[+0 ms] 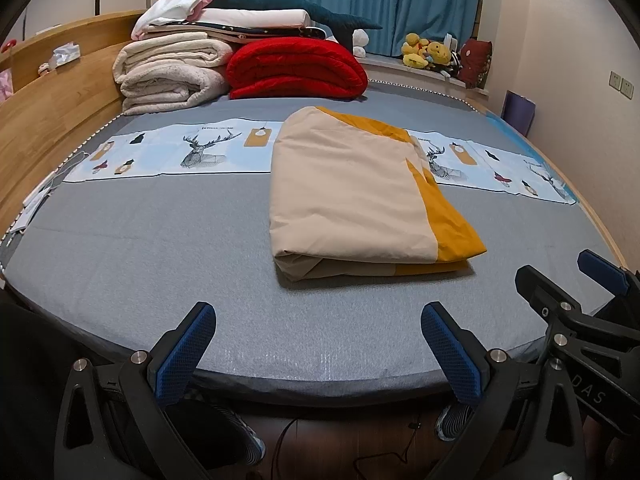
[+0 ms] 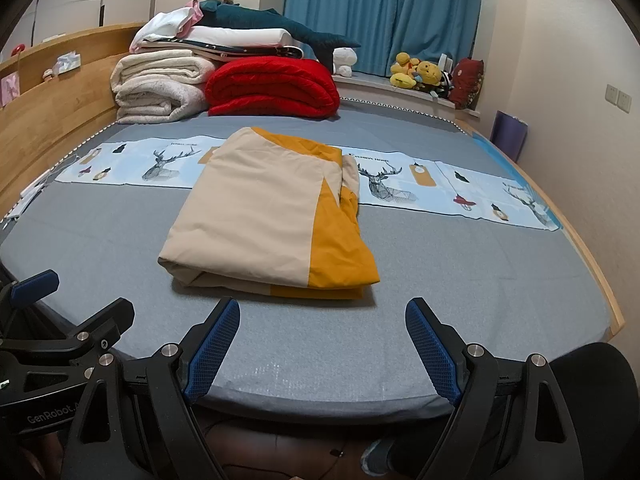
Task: Fold large clothes
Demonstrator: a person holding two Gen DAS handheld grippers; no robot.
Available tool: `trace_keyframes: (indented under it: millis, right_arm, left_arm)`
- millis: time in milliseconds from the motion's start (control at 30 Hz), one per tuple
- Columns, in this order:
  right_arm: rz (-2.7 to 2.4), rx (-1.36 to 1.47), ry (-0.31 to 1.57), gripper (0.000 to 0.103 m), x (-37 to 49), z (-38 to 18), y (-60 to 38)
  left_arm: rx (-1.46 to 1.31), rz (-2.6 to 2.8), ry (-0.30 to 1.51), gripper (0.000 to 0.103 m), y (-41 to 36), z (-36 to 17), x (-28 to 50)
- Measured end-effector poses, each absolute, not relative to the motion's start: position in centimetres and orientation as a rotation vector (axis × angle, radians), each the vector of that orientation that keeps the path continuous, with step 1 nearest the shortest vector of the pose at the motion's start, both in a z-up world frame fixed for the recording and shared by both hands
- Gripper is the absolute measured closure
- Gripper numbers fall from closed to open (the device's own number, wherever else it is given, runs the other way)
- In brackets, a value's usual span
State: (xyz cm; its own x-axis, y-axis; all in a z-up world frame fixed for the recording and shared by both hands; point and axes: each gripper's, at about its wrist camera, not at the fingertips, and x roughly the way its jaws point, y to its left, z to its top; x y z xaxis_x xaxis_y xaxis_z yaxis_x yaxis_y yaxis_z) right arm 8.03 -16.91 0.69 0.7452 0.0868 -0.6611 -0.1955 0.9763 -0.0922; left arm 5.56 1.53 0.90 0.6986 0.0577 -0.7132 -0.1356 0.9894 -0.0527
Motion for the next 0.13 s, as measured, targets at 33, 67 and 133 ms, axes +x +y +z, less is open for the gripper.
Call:
trace_keyframes:
  millis: [33,67,133]
  right_arm:
    - [0.155,-0.160,0.714,0.018,8.05,0.68,-16.92]
    - [0.155,-0.161,0.714,0.018,8.07,0.66,-16.95]
    - [0.154,-0.160,0.715,0.018,8.02,0.67,-16.84]
  left_arm:
    - [-0.104,0.108,0.791,0.001,1.50,0.90,5.57]
    - [-0.104,0.109,0.791,0.001,1.47,0.90,5.57]
    - [-0.107,0.109,0.792,0.001,1.46,0.88,5.53]
